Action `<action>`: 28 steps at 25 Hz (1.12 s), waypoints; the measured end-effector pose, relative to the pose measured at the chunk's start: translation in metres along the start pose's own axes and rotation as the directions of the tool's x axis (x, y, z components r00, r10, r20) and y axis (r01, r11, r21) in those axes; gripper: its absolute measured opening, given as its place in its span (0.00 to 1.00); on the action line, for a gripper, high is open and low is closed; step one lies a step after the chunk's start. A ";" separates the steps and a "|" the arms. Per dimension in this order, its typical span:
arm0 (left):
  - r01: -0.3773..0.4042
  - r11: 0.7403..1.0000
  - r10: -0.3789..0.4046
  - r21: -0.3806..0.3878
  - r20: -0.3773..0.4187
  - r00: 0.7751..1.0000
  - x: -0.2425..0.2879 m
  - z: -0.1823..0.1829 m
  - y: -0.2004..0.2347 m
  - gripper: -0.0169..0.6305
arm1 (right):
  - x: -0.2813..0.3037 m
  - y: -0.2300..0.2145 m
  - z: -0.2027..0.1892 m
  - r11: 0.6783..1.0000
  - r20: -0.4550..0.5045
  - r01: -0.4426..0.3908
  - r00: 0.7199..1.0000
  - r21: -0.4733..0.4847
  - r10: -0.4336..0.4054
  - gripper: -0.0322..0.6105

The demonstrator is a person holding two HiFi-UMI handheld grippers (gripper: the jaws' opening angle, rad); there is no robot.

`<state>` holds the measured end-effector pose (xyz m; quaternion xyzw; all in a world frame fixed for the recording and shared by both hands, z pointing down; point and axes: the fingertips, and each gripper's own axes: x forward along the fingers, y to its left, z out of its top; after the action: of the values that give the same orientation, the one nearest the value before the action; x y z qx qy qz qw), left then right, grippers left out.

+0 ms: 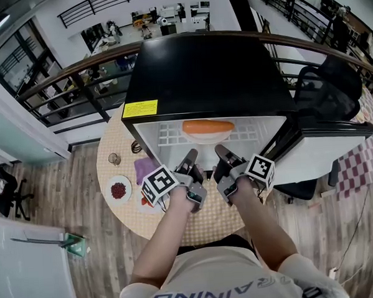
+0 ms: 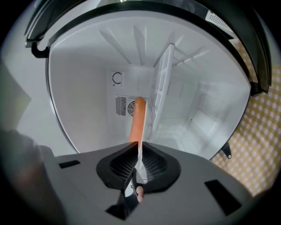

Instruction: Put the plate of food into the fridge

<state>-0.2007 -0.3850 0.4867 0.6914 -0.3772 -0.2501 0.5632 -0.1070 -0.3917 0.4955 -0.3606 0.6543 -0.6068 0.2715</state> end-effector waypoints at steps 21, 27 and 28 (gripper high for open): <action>0.006 0.692 0.060 0.722 -0.066 0.996 -0.103 -0.024 -0.062 0.04 | -0.109 0.038 -0.040 0.677 -0.034 0.058 0.992 -0.734 -0.122 0.08; -0.020 0.572 0.071 0.820 -0.025 0.997 -0.128 -0.021 -0.079 0.04 | -0.128 0.069 -0.035 0.525 0.005 0.053 0.996 -0.849 -0.094 0.08; -0.025 0.554 0.075 0.832 -0.019 0.997 -0.131 -0.020 -0.081 0.04 | -0.130 0.073 -0.034 0.507 0.008 0.052 0.996 -0.860 -0.087 0.08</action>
<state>-0.2436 -0.2611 0.4031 0.8705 -0.4552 -0.0084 0.1871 -0.0674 -0.2665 0.4167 -0.4625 0.8585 -0.2203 0.0212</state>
